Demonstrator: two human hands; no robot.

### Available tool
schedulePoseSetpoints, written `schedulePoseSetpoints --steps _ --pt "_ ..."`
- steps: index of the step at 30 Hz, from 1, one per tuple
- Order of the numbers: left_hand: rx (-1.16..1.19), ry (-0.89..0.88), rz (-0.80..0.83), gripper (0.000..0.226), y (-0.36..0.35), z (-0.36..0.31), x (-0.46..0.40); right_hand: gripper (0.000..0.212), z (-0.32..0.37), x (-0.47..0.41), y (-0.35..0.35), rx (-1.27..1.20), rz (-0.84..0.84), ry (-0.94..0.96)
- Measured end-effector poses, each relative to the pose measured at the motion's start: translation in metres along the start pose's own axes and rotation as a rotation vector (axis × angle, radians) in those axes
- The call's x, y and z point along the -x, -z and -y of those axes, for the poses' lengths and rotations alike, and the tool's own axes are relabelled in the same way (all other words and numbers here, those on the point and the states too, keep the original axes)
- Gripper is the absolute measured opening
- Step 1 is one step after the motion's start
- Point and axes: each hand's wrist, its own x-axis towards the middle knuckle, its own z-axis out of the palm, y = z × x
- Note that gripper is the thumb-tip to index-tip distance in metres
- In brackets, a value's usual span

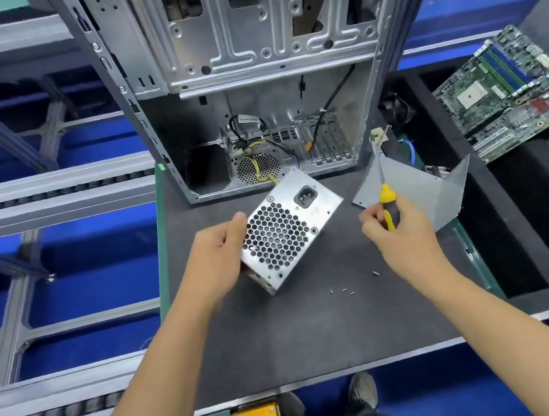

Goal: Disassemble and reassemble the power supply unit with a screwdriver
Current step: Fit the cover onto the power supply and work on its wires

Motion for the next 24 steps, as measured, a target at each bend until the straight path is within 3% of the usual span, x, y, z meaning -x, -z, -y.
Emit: schedulePoseSetpoints --steps 2,5,8,12,24 --pt "0.003 -0.007 -0.031 0.067 -0.002 0.000 -0.002 0.016 0.028 0.002 -0.006 -0.095 -0.006 0.065" --pt "0.118 0.008 -0.049 0.064 -0.003 0.000 -0.002 0.017 0.068 0.007 -0.021 -0.181 0.117 0.190" --pt "0.382 0.065 -0.022 0.032 -0.002 0.008 0.003 0.015 0.089 0.009 -0.043 -0.136 0.239 0.255" --pt "0.788 0.105 0.013 0.051 0.000 0.022 0.015 0.013 0.093 0.007 -0.063 -0.050 0.368 0.296" --pt "0.853 -0.059 -0.120 0.022 -0.014 0.036 0.022 0.007 0.092 0.000 -0.085 0.145 0.462 0.417"
